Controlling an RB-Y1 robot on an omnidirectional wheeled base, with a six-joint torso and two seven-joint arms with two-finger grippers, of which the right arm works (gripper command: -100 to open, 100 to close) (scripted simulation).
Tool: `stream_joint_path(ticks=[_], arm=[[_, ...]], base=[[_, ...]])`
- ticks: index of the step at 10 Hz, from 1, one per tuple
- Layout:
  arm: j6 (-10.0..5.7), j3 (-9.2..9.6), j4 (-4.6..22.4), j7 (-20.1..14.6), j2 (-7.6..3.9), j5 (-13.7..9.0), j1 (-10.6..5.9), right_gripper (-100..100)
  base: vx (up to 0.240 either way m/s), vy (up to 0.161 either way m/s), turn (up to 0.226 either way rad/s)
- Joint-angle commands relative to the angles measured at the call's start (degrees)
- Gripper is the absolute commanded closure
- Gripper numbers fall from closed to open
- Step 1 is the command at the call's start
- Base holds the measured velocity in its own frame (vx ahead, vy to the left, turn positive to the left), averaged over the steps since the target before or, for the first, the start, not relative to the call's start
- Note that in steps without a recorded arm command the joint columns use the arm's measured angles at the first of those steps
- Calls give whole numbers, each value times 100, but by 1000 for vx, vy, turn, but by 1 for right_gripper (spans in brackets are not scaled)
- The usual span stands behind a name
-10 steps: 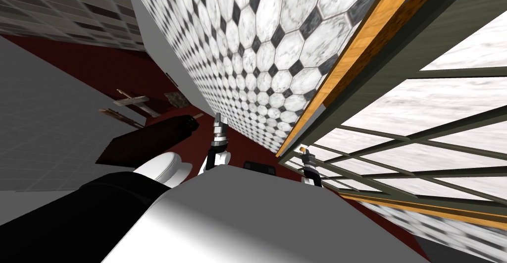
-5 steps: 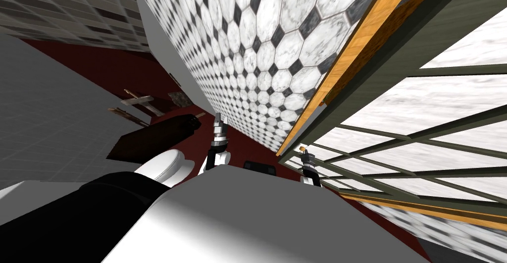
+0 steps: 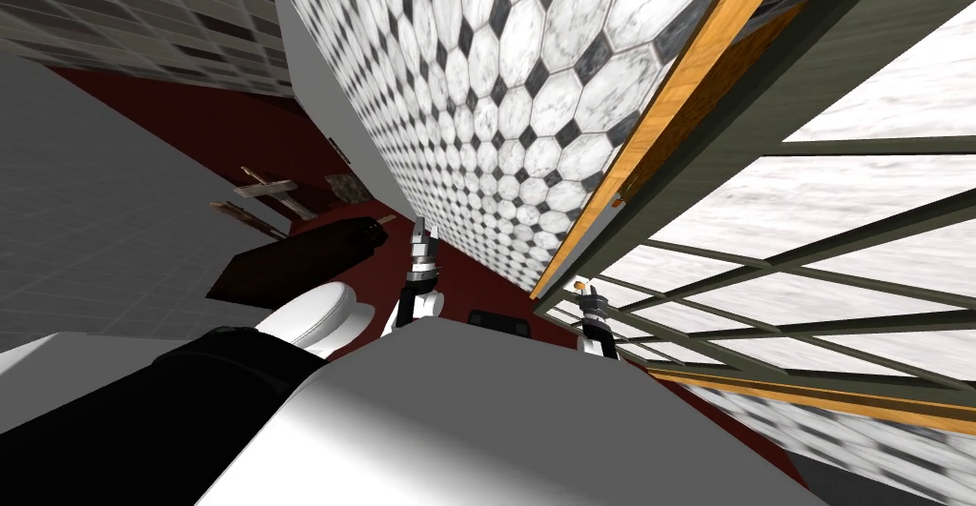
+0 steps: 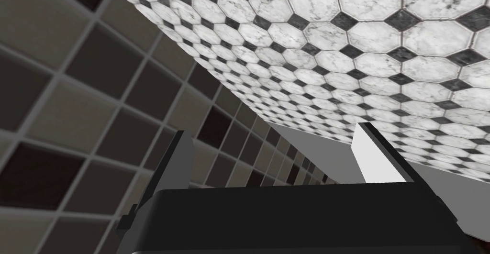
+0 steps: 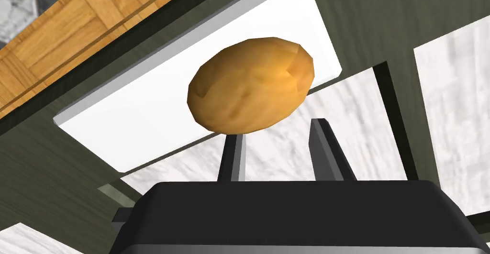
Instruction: Pull the door open
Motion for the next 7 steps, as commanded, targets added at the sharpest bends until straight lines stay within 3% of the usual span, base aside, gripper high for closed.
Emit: stream_joint_path(ticks=[1,2,7], arm=[[-28,81,36,-286,81,-67,-59,-100],[-28,81,36,-292,81,-67,-59,-100],[39,189,-64,-1039,199,-355,-109,-100]], base=[[-75,-29,9],[-67,1,76],[-62,3,28]])
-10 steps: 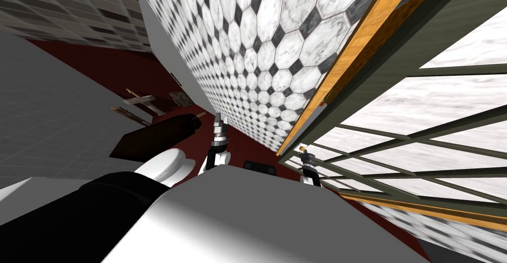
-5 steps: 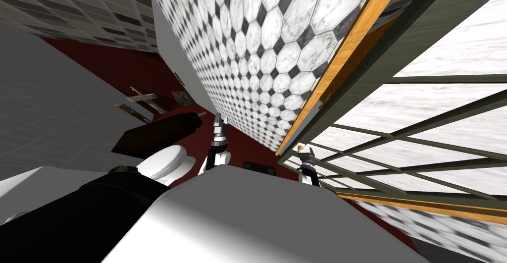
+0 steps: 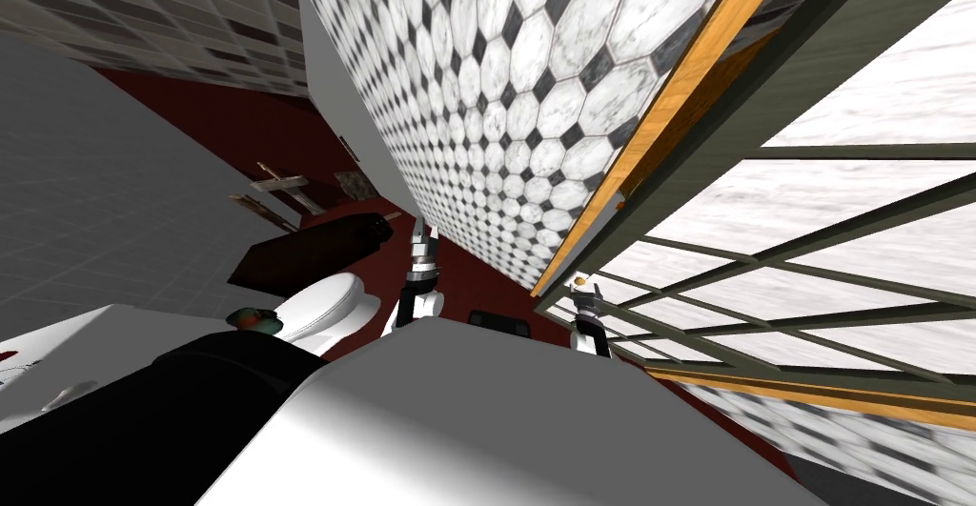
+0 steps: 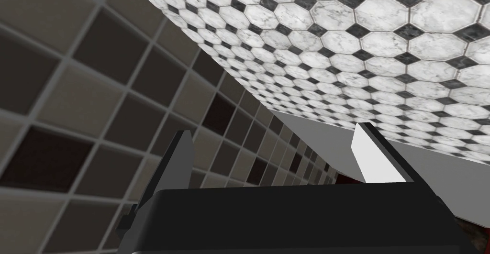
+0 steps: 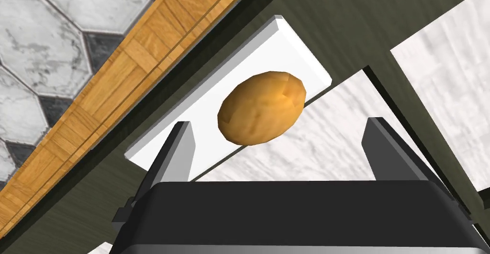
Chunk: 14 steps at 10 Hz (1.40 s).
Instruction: Pull the door open
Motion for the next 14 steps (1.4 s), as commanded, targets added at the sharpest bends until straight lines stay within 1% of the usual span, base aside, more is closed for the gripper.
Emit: stream_joint_path(ticks=[1,3,4,6,7,8,9,10,11,12,14], arm=[[2,18,22,-185,22,-47,-33,-100],[40,81,-35,-553,90,-214,-62,-100],[40,81,-35,-639,90,-214,-62,-100],[80,146,-96,-1006,162,-388,-93,-100],[80,146,-96,-1103,162,-388,-93,-100],[100,179,-126,-1301,197,-475,-108,-100],[100,179,-126,-1336,197,-475,-108,-100],[120,212,-156,-1565,233,-562,-123,-100],[140,244,-185,-1710,268,-647,-138,-100],[140,244,-185,-1797,268,-647,-138,-100],[177,305,-242,-2161,334,-809,-166,-100]], base=[[-61,-9,17],[-59,-11,38],[-66,-7,12],[-76,-14,35],[-68,-9,14],[-62,-7,26],[-42,-10,14],[-50,-10,21],[-79,-12,44],[-57,-8,19],[-68,-6,32]])
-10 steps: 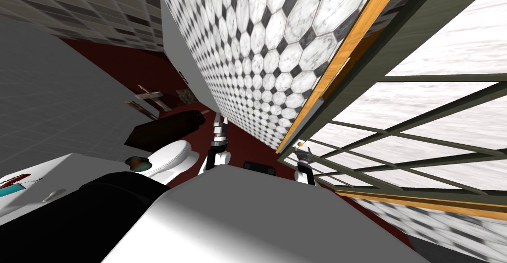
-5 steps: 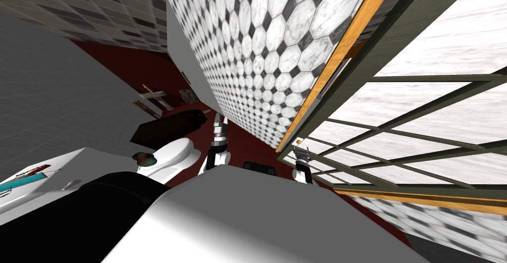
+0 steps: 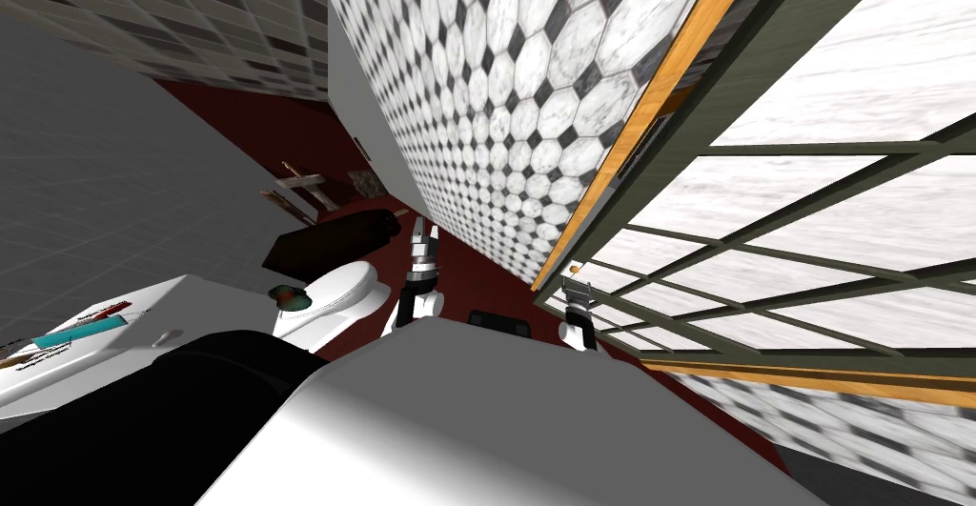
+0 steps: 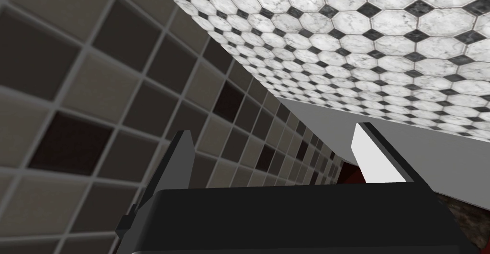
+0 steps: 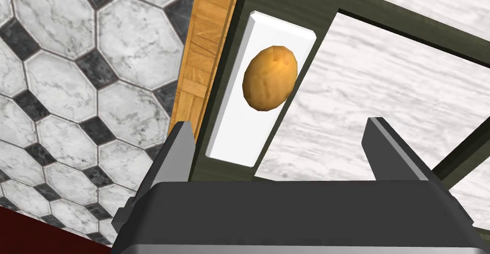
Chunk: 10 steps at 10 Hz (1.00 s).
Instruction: Pull the door open
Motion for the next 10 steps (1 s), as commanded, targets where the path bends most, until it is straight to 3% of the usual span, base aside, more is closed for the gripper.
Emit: stream_joint_path(ticks=[1,10], arm=[[18,19,-23,-208,16,-49,-4,-100],[122,189,-179,-1492,200,-500,-83,-100]], base=[[-58,-9,15],[-65,-11,22]])
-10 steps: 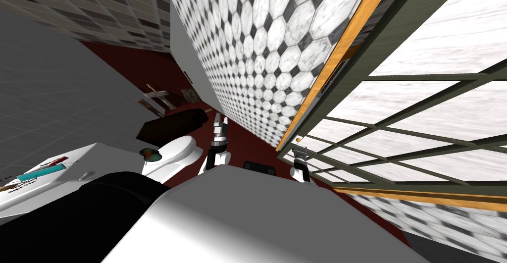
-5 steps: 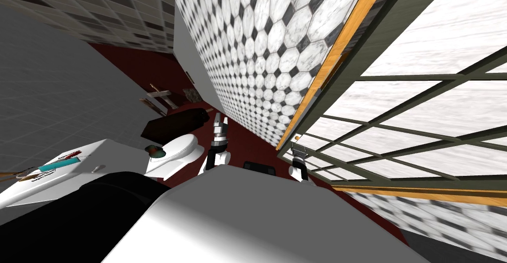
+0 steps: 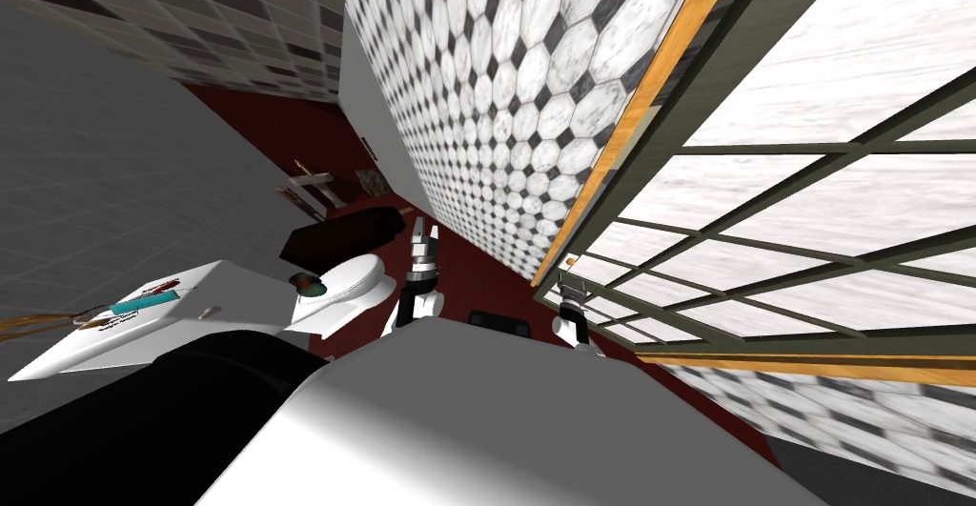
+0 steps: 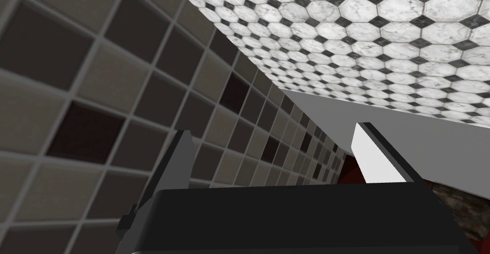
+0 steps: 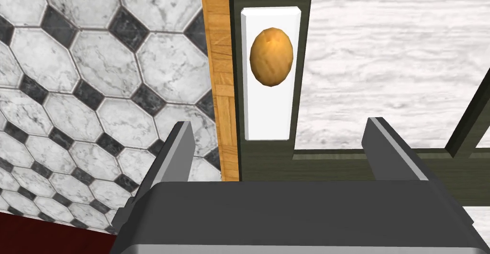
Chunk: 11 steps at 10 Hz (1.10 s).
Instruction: Pull the door open
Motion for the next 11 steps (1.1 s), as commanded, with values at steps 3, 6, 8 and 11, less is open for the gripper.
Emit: stream_joint_path(ticks=[3,6,8,11], arm=[[-41,-31,45,-200,-154,-27,72,-100],[-120,-93,134,-519,-442,-67,202,-100],[-162,-125,180,-685,-593,-88,271,-100],[-191,-107,223,-648,-540,-76,232,100]], base=[[84,-3,58],[201,-7,106],[212,-22,73],[15,-6,-8]])
